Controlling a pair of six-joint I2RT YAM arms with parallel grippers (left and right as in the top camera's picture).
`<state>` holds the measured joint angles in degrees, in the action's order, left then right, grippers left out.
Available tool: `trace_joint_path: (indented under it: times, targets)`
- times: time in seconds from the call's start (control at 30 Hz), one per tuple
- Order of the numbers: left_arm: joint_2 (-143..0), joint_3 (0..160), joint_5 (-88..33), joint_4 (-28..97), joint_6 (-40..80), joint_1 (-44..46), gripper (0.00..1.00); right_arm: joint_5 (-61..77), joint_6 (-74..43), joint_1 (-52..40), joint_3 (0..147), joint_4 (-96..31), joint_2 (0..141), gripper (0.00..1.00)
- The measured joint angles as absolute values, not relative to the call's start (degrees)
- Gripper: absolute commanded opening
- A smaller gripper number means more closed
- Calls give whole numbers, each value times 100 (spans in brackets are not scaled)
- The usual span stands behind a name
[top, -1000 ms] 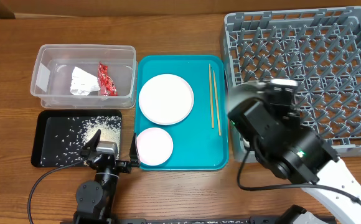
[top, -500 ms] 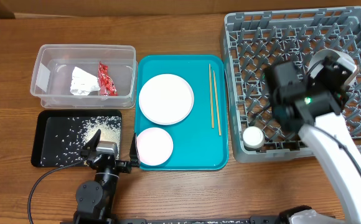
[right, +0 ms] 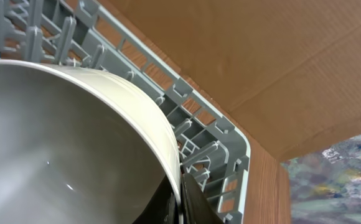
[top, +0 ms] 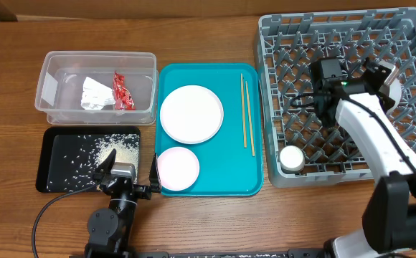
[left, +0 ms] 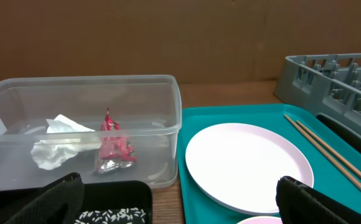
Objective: Sort waste into correct bins and load items into the dishwasher
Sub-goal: 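Lift the bowl and move it into the dish rack with the right gripper, then lower the bowl into the rack and open the right gripper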
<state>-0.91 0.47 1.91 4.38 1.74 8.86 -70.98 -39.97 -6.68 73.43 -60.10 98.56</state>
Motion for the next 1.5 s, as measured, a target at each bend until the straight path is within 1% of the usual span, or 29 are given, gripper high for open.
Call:
trace_joint_path:
  times: [0.23,0.63,0.77,0.97,1.3,1.33,1.4,1.5]
  targets:
    - [-91,47,191,440,174,886,100,-7140,-3778,-674,7343,-5994,10328,4]
    - [-91,47,191,434,176,884,100,-7249,-3741,-1170,7352,-6265,10331,4]
    - [-91,47,191,438,174,884,100,-7422,-3701,-1236,7352,-6302,10331,4]
    - [-91,47,191,438,174,884,100,-7229,-3682,-1299,7371,-6259,10331,4]
    - [-91,47,191,438,176,886,100,-7135,-3640,-1900,7378,-6657,10331,4]
    - [-91,47,191,438,174,886,100,-7137,-3640,-1918,7380,-6718,10331,6]
    - [-91,47,191,438,174,886,100,-7140,-3695,-1986,7382,-6960,10331,16]
    - [-91,47,191,440,174,884,100,-6901,-4016,-2252,7483,-7502,10328,39]
